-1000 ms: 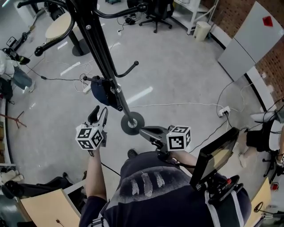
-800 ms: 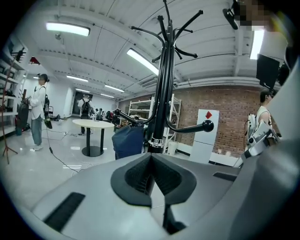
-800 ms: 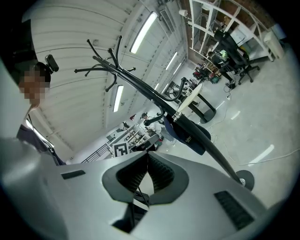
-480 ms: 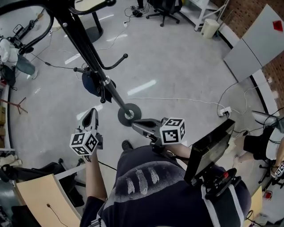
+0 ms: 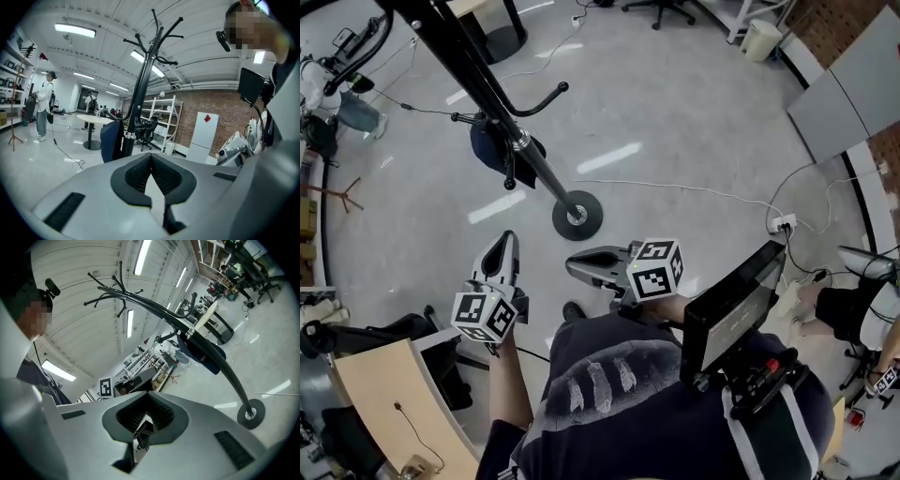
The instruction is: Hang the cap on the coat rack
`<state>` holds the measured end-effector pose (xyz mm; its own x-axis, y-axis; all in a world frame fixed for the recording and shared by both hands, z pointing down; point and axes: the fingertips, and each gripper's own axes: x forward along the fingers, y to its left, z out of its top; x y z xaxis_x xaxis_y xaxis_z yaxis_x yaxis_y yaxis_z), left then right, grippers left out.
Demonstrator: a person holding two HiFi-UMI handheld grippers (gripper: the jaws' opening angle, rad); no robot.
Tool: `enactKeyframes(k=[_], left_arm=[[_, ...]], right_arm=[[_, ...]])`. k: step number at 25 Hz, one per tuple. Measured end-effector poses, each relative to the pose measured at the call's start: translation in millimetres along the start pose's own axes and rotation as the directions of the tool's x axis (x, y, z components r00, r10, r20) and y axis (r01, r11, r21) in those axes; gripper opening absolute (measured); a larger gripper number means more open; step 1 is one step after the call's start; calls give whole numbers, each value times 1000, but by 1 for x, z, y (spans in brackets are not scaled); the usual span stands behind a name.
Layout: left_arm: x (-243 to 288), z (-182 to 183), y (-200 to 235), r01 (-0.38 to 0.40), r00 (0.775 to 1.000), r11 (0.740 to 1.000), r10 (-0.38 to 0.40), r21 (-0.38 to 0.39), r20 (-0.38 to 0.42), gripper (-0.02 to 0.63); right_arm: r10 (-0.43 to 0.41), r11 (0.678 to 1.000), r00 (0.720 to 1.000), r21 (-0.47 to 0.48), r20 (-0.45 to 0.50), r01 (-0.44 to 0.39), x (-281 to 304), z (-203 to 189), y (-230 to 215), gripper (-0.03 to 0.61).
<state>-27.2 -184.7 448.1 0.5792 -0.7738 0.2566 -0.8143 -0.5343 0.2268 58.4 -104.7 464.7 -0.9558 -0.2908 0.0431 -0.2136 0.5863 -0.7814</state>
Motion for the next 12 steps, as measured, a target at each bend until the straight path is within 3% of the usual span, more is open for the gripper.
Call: enactKeyframes(k=[7,12], left_arm=[[-30,-28,-35,121,993,993,-121,3,-11,8],[-88,-26,-6,122,992,993,-121,-10,36,8]], right_arm=[[-80,996,996,-41,46,81,15,-13,13,6],[-97,985,988,-131,123,113,55,-13,48,5]])
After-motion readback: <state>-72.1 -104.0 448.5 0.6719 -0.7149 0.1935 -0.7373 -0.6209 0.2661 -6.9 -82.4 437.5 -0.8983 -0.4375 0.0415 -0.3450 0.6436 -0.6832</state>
